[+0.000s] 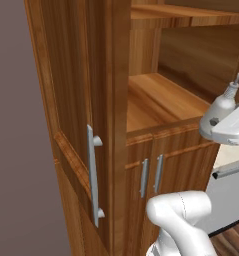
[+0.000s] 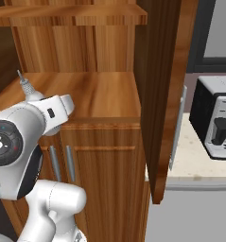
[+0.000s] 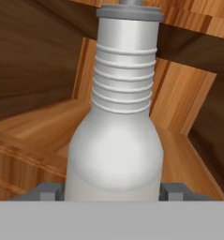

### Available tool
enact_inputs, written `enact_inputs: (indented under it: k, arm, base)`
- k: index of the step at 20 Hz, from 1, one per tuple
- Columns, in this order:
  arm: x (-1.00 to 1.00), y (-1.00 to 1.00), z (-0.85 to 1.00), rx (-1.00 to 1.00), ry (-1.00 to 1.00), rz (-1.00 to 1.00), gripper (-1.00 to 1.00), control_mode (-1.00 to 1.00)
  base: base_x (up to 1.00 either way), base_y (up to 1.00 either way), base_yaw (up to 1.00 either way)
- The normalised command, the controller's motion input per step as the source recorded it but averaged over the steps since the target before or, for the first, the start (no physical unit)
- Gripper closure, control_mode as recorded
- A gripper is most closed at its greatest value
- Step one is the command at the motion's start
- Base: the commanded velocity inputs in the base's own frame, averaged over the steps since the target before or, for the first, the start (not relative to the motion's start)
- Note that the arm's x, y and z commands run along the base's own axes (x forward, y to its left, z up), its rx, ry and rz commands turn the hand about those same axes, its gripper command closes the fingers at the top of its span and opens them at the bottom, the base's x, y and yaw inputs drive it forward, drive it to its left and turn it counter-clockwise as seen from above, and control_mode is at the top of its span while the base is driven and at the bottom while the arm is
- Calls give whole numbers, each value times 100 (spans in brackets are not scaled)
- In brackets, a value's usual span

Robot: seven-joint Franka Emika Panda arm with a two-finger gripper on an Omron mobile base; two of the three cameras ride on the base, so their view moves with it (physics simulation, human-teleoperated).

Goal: Take 2 condiments from the cabinet and move them on the counter near the stove.Make sure the condiments are lined up with each other, next to each other.

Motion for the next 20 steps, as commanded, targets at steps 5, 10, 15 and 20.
enact_inputs:
  k: [5,10,15,20]
  arm:
    - [0,0,0,0,0,0,100,100]
    - [0,0,0,0,0,0,100,100]
    - [0,0,0,0,0,0,100,100]
    - [0,0,0,0,0,0,100,100]
  base:
    - [-58,-8,-12]
    - [-84,-25,-20]
    - [-73,-23,-22]
    - [-40,-45,-29]
